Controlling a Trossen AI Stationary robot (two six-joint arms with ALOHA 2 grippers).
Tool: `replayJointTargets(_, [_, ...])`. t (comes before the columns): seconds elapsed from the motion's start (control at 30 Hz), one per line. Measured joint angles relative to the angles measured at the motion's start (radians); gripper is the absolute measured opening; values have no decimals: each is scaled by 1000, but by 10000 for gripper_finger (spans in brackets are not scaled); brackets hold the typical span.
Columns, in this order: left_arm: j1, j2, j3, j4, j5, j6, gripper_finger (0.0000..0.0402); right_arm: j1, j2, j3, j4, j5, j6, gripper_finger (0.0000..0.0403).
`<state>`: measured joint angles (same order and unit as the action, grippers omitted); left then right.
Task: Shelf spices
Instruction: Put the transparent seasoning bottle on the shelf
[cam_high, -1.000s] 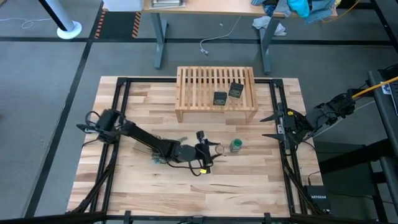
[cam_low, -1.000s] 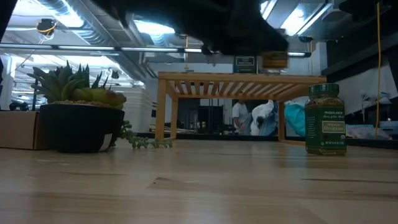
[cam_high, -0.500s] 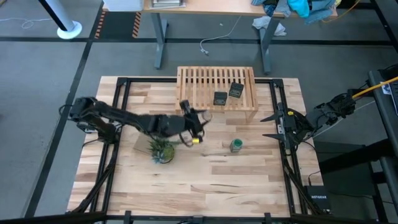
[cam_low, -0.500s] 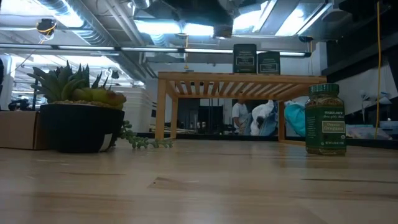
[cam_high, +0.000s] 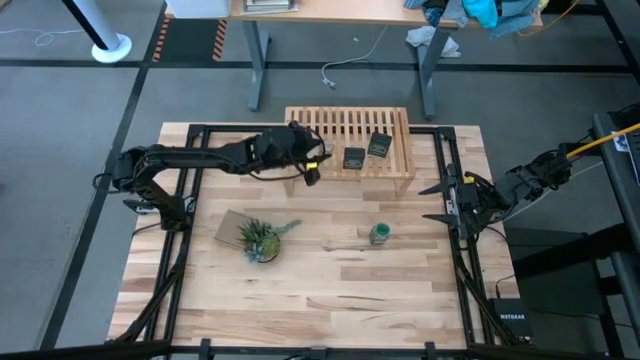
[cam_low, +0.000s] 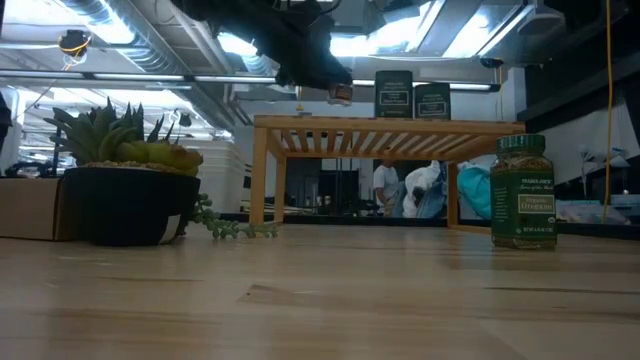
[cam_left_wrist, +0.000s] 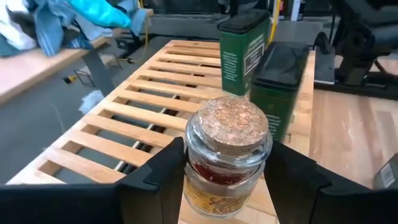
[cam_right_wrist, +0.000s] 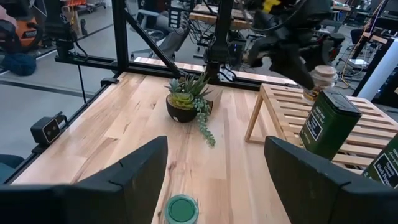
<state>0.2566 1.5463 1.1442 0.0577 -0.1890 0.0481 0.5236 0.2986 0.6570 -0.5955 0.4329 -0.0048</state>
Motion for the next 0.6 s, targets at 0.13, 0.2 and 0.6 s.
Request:
replayJointTargets(0.13, [29,0,0,2,88,-27,171,0,0,0,0,0,0,273])
replayJointTargets(0.2, [29,0,0,-5,114,-39,171,0,0,0,0,0,0,273])
replayJointTargets(0.6, [17,36,-13,-57,140,-41,171,0,0,0,3,0,0,273])
